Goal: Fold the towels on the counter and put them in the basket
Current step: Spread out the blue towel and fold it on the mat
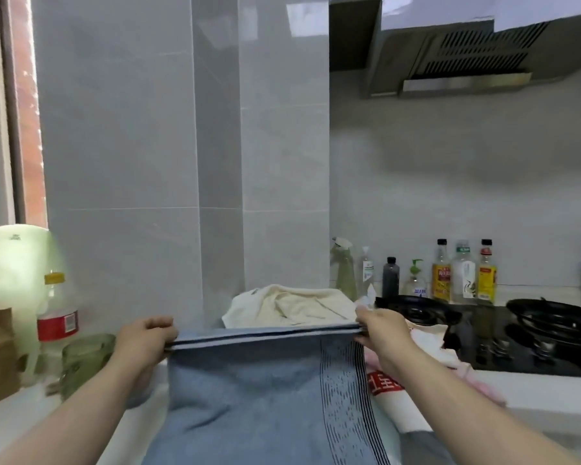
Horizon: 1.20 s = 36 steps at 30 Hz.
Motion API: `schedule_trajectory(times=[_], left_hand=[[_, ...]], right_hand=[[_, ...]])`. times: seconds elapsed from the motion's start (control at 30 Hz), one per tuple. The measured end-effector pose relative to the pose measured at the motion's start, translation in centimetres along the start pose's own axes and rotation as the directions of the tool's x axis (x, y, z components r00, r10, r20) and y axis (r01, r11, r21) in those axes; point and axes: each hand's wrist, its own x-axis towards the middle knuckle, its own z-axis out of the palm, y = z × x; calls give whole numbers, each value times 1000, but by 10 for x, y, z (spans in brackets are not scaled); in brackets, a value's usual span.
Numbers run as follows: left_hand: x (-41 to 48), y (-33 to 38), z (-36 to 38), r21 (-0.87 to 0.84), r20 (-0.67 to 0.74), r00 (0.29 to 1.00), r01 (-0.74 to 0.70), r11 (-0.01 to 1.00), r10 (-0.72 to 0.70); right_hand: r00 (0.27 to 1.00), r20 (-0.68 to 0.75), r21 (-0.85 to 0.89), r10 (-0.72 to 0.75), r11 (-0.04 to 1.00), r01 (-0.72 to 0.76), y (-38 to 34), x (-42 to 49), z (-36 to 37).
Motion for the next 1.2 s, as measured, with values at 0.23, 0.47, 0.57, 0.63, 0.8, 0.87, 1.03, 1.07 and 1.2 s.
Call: schedule_trajectory(times=[0.23, 0.47, 0.57, 0.63, 0.8, 0.87, 1.03, 1.07, 1.2], left_hand=[[-46, -20, -32, 127, 189, 926, 307, 943, -327], [-94, -33, -64, 312, 276, 801, 448, 838, -531], [-90, -35, -67, 380, 315, 763, 443, 812, -564], [-87, -35, -61, 333, 325, 785, 428, 840, -528], [-67, -45, -39, 228, 265, 875, 352, 908, -406], [-56, -50, -30, 250, 251, 871, 364, 897, -423], [-40, -54, -13, 348, 298, 840, 346, 871, -453], [-37, -55, -12, 344, 298, 845, 340, 875, -445], [-28, -63, -20, 312, 176, 905, 322, 894, -387]], right_hand=[[965, 131, -153, 227, 966, -207, 23, -36, -27], [871, 207, -386, 445, 855, -345, 55, -66, -53], [815, 270, -438, 512, 819, -370, 61, -69, -60], [825, 306, -416, 475, 846, -332, 64, -67, -59], [924, 286, -271, 253, 946, -175, 73, -51, -45], [930, 283, -308, 234, 941, -143, 74, -43, -40], [908, 300, -382, 293, 909, -167, 76, -23, -31], [900, 310, -372, 306, 910, -182, 76, -20, -31], [873, 363, -249, 327, 937, -247, 81, -13, -30]])
